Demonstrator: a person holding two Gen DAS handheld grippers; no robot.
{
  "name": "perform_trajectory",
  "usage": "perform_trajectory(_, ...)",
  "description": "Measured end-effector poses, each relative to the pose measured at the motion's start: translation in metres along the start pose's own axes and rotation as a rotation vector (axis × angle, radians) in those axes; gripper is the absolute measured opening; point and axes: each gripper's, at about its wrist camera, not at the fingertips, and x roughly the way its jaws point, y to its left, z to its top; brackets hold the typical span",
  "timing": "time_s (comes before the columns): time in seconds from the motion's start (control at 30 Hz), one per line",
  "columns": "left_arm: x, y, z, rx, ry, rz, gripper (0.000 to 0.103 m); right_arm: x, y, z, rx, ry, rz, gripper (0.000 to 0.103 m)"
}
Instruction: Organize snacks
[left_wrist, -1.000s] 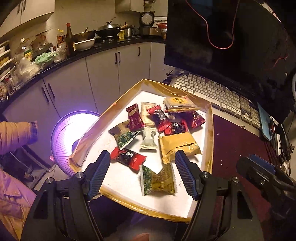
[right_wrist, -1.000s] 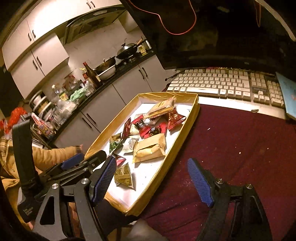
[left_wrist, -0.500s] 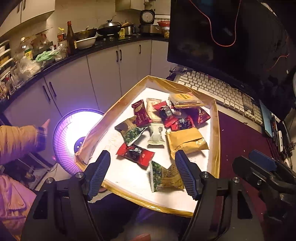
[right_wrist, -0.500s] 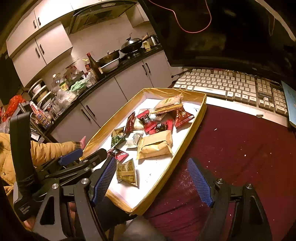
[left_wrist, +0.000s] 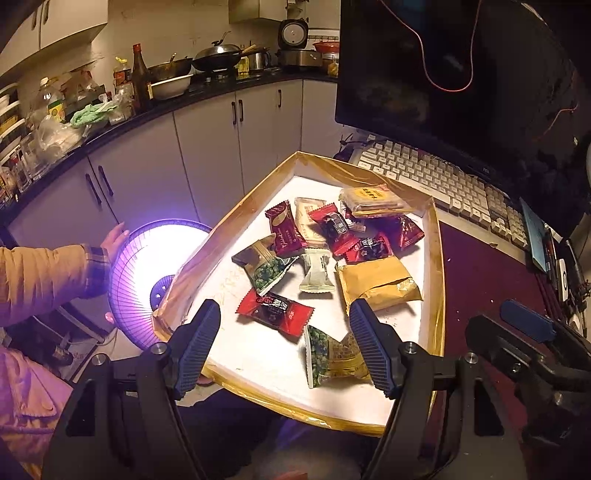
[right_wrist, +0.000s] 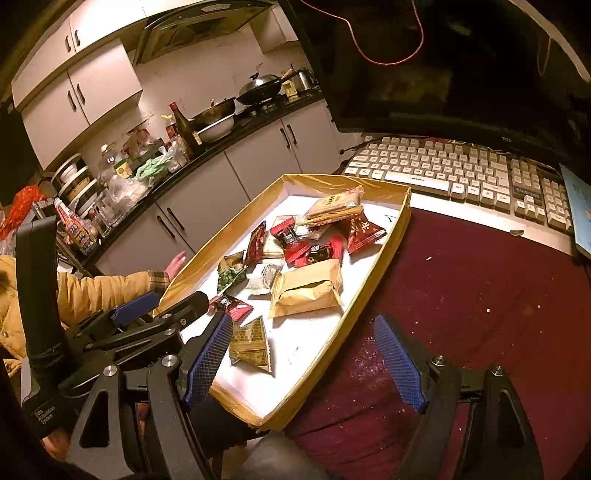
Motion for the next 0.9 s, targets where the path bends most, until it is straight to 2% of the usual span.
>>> perform_trajectory(0.33, 0.007, 0.005, 0.002, -0.006, 0.0, 0.02, 0.072, 0.006, -0.003, 0.001, 0.007, 0.012, 0.0, 0.081)
perform_trajectory(0.9, 0.014, 0.014, 0.005, -0.005, -0.006, 0.012, 0.072, 0.013, 0.007, 0.006, -0.009, 0.005, 0.003, 0.081)
